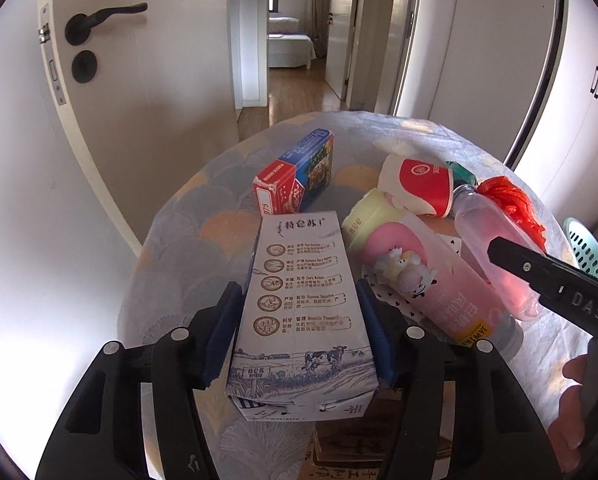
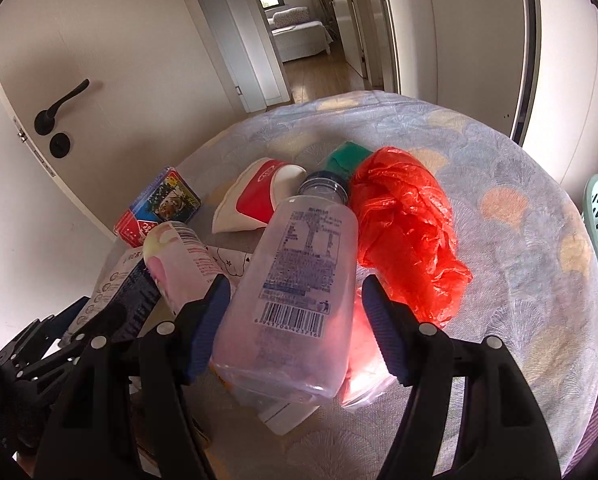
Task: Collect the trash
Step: 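Grasp the white milk carton with the left tool while the right tool grasps the clear bottle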
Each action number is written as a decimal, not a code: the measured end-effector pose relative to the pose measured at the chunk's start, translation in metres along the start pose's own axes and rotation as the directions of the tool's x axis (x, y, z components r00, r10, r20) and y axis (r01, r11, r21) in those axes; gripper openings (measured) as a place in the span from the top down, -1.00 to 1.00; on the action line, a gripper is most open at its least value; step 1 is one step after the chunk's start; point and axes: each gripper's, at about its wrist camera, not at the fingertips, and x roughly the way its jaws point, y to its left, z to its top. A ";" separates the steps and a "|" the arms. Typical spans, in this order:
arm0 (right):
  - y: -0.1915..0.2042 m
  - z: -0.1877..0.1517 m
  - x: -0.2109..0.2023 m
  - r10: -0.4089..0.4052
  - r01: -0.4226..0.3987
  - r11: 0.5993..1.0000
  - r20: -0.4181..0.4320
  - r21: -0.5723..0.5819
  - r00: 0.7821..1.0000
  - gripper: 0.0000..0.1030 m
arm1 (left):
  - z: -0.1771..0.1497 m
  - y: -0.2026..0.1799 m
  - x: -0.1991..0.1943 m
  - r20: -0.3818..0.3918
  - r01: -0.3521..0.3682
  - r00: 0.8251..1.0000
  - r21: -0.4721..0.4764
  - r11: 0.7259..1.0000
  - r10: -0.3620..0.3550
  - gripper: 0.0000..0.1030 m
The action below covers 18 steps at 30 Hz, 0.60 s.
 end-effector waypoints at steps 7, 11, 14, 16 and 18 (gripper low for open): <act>-0.012 -0.004 -0.003 0.031 -0.032 0.999 0.028 0.010 0.999 -0.08 | 0.000 0.006 -0.022 0.068 0.054 0.996 -0.026 0.998 -0.052 -0.06; -0.018 -0.007 -0.014 0.049 -0.050 0.999 0.054 0.008 0.997 -0.02 | 0.000 0.006 -0.047 0.145 0.129 0.982 -0.040 0.991 -0.122 -0.06; -0.022 -0.008 -0.026 0.056 -0.057 0.998 0.079 0.008 0.995 -0.01 | 0.002 -0.004 -0.061 0.186 0.140 0.973 -0.022 0.990 -0.134 -0.06; -0.024 -0.009 -0.034 0.059 -0.060 0.998 0.094 0.007 0.994 -0.01 | 0.004 -0.011 -0.069 0.210 0.152 0.966 -0.006 0.988 -0.148 -0.06; -0.027 -0.009 -0.042 0.062 -0.063 0.998 0.111 0.007 0.992 -0.01 | 0.006 -0.020 -0.076 0.231 0.167 0.959 0.008 0.986 -0.165 -0.06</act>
